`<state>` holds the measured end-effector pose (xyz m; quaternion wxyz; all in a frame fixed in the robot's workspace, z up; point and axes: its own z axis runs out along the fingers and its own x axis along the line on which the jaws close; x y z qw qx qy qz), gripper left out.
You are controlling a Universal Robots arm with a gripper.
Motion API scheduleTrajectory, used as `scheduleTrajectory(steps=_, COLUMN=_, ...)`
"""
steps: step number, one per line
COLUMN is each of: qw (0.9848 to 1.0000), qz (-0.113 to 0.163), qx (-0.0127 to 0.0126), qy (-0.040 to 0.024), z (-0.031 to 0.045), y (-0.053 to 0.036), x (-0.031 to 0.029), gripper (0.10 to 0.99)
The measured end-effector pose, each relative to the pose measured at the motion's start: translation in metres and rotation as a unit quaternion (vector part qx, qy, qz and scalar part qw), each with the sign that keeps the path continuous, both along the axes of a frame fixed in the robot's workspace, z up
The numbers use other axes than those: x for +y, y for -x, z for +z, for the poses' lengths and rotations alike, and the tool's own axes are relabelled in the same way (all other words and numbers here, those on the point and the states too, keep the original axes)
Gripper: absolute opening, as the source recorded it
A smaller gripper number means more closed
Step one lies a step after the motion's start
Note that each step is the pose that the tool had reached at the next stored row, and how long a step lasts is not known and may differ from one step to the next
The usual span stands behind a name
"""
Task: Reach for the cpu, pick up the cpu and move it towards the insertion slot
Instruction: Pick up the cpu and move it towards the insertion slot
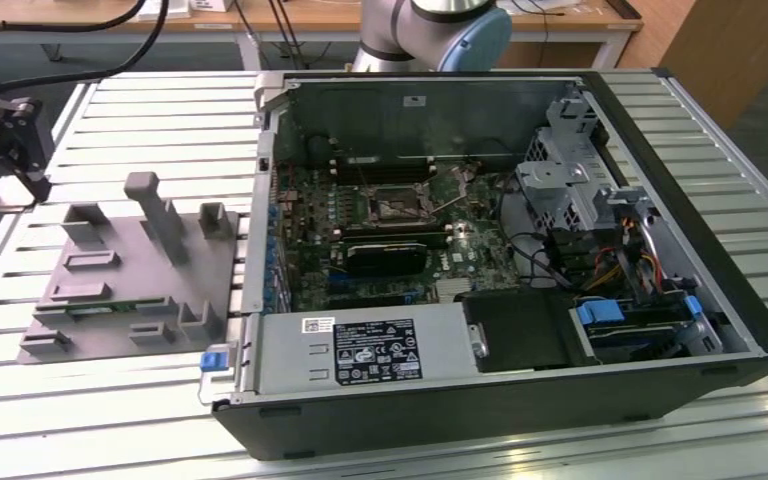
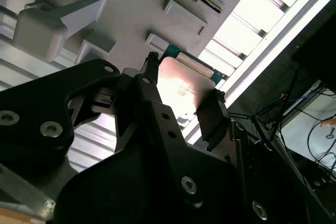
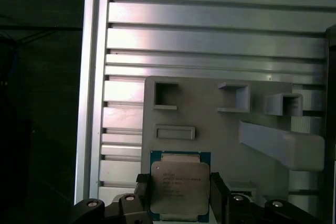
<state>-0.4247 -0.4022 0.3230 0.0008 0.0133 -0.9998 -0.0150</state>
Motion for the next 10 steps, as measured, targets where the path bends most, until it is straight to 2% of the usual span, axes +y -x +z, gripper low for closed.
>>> scheduleTrajectory(steps=10, qw=1.0000, qz=0.000, qx=0.0000, qy=0.0028, z=0.0165, y=0.0000, x=0.0008, gripper=0.541)
